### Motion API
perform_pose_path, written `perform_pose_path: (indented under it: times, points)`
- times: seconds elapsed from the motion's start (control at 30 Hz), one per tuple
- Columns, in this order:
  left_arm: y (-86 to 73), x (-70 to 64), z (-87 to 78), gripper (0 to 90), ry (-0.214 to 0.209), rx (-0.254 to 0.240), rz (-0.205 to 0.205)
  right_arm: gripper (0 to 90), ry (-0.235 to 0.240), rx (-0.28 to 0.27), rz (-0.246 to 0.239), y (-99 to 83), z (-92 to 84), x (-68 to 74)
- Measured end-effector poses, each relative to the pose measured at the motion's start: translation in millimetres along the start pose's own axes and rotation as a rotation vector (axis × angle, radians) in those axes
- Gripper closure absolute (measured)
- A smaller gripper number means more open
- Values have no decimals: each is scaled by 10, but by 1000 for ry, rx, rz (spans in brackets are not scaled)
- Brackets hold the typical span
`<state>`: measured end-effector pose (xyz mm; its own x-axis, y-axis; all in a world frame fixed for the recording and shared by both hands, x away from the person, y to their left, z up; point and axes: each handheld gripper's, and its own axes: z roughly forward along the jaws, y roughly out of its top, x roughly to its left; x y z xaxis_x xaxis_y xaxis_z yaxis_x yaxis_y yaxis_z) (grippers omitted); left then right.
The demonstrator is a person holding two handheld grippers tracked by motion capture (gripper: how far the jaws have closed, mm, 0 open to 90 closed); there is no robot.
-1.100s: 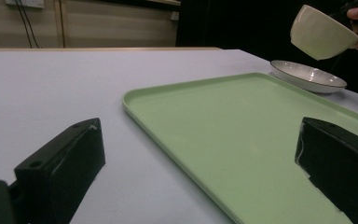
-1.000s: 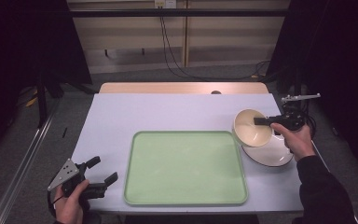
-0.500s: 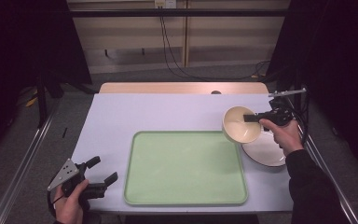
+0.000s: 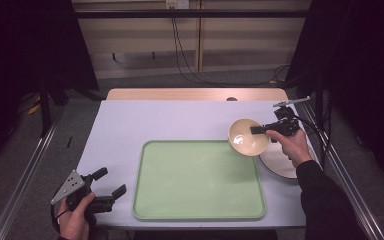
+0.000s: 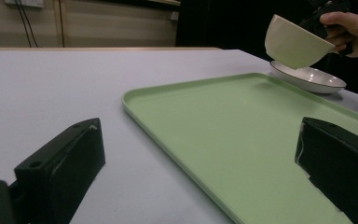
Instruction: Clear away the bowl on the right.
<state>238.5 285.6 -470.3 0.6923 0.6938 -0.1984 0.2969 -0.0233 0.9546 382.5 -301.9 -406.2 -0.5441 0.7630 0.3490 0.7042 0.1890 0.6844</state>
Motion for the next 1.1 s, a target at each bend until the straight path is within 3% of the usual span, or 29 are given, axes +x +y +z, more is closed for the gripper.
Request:
perform_pose_path:
  times: [1.1]
  points:
    - [-2, 6, -10, 14, -4, 5, 3, 829, -31, 112, 10, -101, 366, -21]
